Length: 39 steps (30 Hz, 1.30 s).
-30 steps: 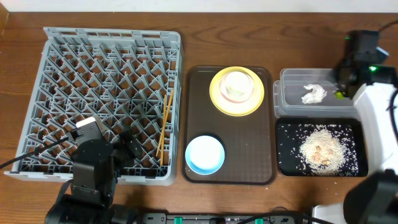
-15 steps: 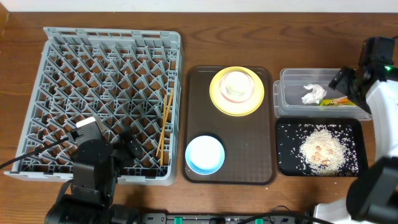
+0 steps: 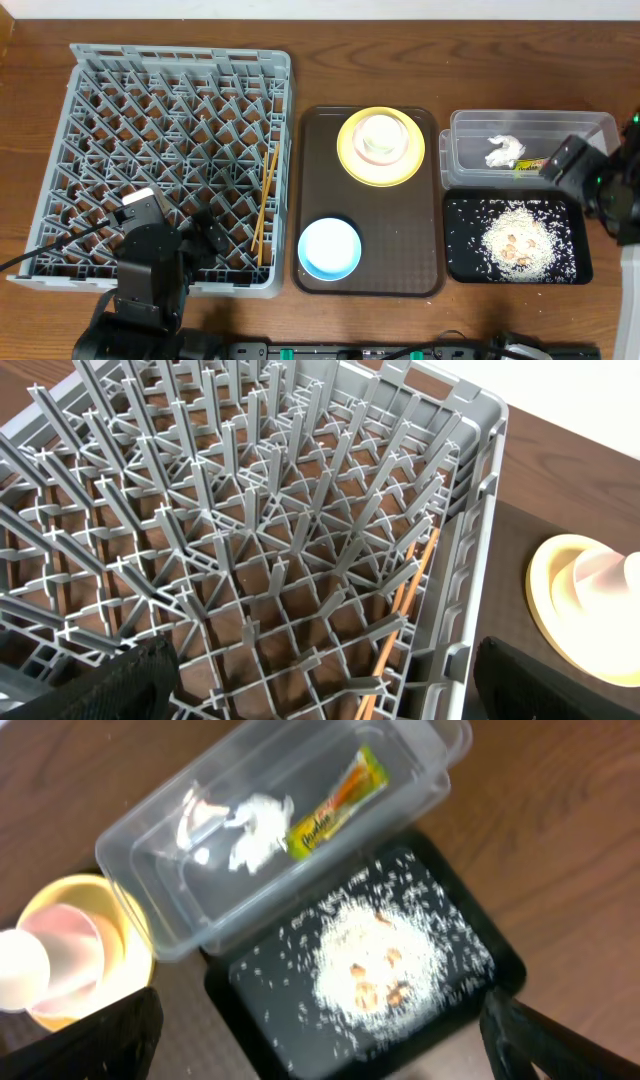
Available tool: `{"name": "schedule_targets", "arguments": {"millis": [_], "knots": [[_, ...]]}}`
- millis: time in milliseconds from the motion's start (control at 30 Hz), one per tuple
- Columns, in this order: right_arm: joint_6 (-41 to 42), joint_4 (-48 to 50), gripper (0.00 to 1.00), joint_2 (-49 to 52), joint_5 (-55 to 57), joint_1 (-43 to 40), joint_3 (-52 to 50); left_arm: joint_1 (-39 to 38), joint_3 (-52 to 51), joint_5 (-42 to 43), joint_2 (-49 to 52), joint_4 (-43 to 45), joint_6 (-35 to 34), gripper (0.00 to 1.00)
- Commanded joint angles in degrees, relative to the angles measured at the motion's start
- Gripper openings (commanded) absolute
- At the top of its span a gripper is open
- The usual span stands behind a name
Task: Sort waste into correct bins and load items into the dishwasher
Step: 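Retract the right gripper to the right side, then move the left gripper to the light-blue bowl and grip its rim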
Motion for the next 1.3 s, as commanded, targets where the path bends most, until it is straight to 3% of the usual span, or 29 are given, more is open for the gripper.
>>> {"name": "schedule_targets", "arguments": {"millis": [0, 500, 600, 867, 967, 1067, 1100, 1200, 1267], "knots": [[-0.8, -1.5, 0.99, -2.4, -0.7, 0.0, 0.2, 0.3, 0.5, -0.7, -0.2, 0.0, -0.1, 0.96], [-0.7, -2.1, 0.99, -3.1, -0.9, 0.0, 0.2, 0.3, 0.5, -0.9, -0.1, 0.2, 0.0, 0.95], [-0.7, -2.1, 0.99, -3.1, -0.9, 0.0, 0.2, 0.3, 0.5, -6.6, -0.2, 5.5, -0.1, 0.95], [-0.7, -2.1, 0.99, -3.1, -0.9, 0.0, 0.2, 0.3, 0.5, -7.0, -0.2, 12.5, -0.1, 0.95], [-0.7, -2.1, 0.99, -3.1, -0.9, 0.0, 0.2, 0.3, 0.5, -4.6, -0.3, 14.6, -0.1, 0.95], [-0.7, -2.1, 0.99, -3.1, -0.9, 0.0, 0.2, 0.3, 0.5, 8.1, -0.3, 13.6, 0.0, 0.95], [-0.7, -2.1, 0.99, -3.1, -0.9, 0.0, 0.2, 0.3, 0.5, 13.0, -0.1, 13.6, 0.0, 0.91], [-0.7, -2.1, 0.99, -3.1, -0.9, 0.0, 0.2, 0.3, 0.5, 27.6, 0.8, 12.8, 0.3, 0.52], [-0.7, -2.1, 0.99, -3.1, -0.9, 0.0, 0.2, 0.3, 0.5, 34.6, 1.6, 11.1, -0.3, 0.37]]}}
